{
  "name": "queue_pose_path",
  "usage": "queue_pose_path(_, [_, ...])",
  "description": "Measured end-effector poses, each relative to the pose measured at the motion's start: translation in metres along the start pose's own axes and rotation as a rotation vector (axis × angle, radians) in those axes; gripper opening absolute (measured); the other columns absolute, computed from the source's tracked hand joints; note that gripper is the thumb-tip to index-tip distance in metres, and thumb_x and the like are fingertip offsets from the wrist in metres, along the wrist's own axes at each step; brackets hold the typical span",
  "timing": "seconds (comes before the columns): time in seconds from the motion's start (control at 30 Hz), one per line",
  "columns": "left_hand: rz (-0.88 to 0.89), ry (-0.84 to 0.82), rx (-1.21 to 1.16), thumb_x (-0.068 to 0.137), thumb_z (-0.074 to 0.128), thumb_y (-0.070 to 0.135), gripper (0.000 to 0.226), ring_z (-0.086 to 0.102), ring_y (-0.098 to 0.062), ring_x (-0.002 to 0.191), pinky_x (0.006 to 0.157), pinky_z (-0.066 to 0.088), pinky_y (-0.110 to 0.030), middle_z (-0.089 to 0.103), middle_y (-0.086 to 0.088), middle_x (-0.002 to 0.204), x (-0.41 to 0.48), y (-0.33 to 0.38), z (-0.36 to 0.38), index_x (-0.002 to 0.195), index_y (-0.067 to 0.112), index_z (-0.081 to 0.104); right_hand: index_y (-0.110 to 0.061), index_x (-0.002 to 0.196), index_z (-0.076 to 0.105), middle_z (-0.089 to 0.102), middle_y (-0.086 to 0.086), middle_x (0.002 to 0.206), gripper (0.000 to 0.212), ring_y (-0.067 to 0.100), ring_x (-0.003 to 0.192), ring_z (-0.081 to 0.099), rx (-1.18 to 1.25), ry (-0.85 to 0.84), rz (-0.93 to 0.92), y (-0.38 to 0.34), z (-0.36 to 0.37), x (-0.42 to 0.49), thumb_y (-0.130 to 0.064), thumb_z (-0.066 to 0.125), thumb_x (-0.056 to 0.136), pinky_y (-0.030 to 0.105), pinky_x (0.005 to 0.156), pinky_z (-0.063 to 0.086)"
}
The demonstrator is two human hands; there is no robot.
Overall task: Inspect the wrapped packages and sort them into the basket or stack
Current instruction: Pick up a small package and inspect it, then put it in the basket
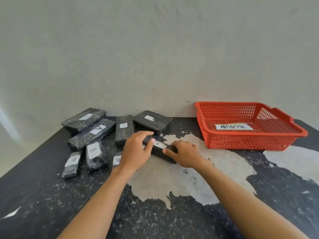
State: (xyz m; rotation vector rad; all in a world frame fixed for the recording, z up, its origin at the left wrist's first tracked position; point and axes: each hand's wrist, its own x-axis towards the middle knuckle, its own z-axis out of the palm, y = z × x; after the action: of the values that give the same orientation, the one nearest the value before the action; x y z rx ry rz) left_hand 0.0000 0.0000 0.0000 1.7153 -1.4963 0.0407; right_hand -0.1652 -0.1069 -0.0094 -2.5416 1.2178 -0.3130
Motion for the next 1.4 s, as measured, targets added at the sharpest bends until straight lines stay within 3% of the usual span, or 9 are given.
queue_pose_path(0.2, [-0.077, 0.034, -0.129, 0.095, 0.062, 0.028, 0.039, 0.049, -0.007, 0.124, 0.105, 0.038, -0.025, 0.056, 0.006, 0.133, 0.016, 0.003, 0.003, 0.132, 0.019, 0.057, -0.023, 0.113, 0.050, 0.055, -0.007, 0.092, 0.031, 0.010, 0.075, 0.053, 0.161, 0.082, -0.050, 0.018, -0.020, -0.004, -0.043, 0.061, 0.092, 0.021, 0.060, 0.039])
queue_pose_path(0.37, [-0.230, 0.042, -0.407, 0.092, 0.066, 0.033, 0.058, 0.042, -0.001, 0.125, 0.105, 0.040, -0.027, 0.042, 0.017, 0.138, 0.040, 0.014, 0.007, 0.144, 0.032, 0.042, -0.027, 0.113, 0.052, 0.060, -0.010, 0.102, 0.029, 0.002, 0.083, 0.059, 0.318, 0.201, -0.166, 0.018, -0.064, 0.003, -0.037, 0.067, 0.090, 0.017, 0.066, 0.046])
queue_pose_path(0.5, [-0.283, 0.201, -0.654, 0.091, 0.069, 0.023, 0.043, 0.057, -0.011, 0.120, 0.089, 0.049, -0.018, 0.054, 0.013, 0.128, 0.057, 0.022, 0.007, 0.128, 0.038, 0.053, -0.028, 0.111, 0.055, 0.060, -0.012, 0.100, 0.026, 0.000, 0.083, 0.060, 0.365, 0.274, -0.214, 0.008, -0.088, 0.009, -0.035, 0.068, 0.090, 0.015, 0.068, 0.048])
queue_pose_path(0.63, [-0.271, 0.249, -0.730, 0.089, 0.071, 0.018, 0.040, 0.063, -0.011, 0.111, 0.082, 0.051, -0.018, 0.059, 0.007, 0.124, 0.061, 0.024, 0.006, 0.122, 0.036, 0.056, -0.028, 0.107, 0.060, 0.060, -0.013, 0.095, 0.025, 0.000, 0.080, 0.058, 0.424, 0.362, -0.202, 0.004, -0.094, 0.015, -0.043, 0.068, 0.087, 0.012, 0.067, 0.046])
queue_pose_path(0.73, [-0.280, 0.219, -0.746, 0.089, 0.071, 0.022, 0.046, 0.063, -0.006, 0.109, 0.083, 0.052, -0.018, 0.056, 0.015, 0.123, 0.058, 0.024, 0.005, 0.128, 0.039, 0.053, -0.024, 0.099, 0.063, 0.061, -0.010, 0.088, 0.017, 0.002, 0.074, 0.057, 0.416, 0.402, -0.208, -0.001, -0.089, 0.020, -0.038, 0.068, 0.089, 0.012, 0.063, 0.044])
queue_pose_path(0.83, [-0.267, 0.222, -0.733, 0.089, 0.071, 0.021, 0.046, 0.067, -0.009, 0.105, 0.088, 0.055, -0.026, 0.062, 0.007, 0.122, 0.057, 0.021, 0.008, 0.129, 0.037, 0.053, -0.022, 0.089, 0.063, 0.058, -0.009, 0.080, 0.013, 0.004, 0.068, 0.052, 0.401, 0.452, -0.224, -0.004, -0.081, 0.026, -0.033, 0.069, 0.090, 0.015, 0.059, 0.039])
queue_pose_path(1.0, [-0.268, 0.260, -0.712, 0.087, 0.073, 0.015, 0.033, 0.068, -0.015, 0.097, 0.077, 0.056, -0.024, 0.067, 0.004, 0.112, 0.057, 0.021, 0.009, 0.108, 0.036, 0.057, -0.025, 0.089, 0.061, 0.053, -0.012, 0.087, 0.011, 0.006, 0.078, 0.049, 0.352, 0.461, -0.255, -0.002, -0.077, 0.033, -0.035, 0.067, 0.090, 0.017, 0.066, 0.033])
queue_pose_path(1.27, [-0.282, 0.232, -0.694, 0.085, 0.075, 0.031, 0.031, 0.065, -0.007, 0.105, 0.086, 0.053, -0.023, 0.065, 0.009, 0.117, 0.057, 0.024, 0.008, 0.110, 0.036, 0.058, -0.018, 0.093, 0.062, 0.052, -0.006, 0.096, 0.012, 0.001, 0.084, 0.048, 0.362, 0.511, -0.327, -0.005, -0.075, 0.031, -0.025, 0.070, 0.088, 0.008, 0.072, 0.039])
queue_pose_path(1.4, [-0.337, 0.259, -0.802, 0.084, 0.076, 0.029, 0.029, 0.071, -0.006, 0.086, 0.081, 0.057, -0.028, 0.067, 0.000, 0.107, 0.056, 0.029, 0.005, 0.108, 0.021, 0.061, -0.017, 0.098, 0.064, 0.052, -0.005, 0.107, 0.022, 0.008, 0.094, 0.047, 0.272, 0.522, -0.427, -0.006, -0.072, 0.031, -0.022, 0.078, 0.081, 0.004, 0.083, 0.033])
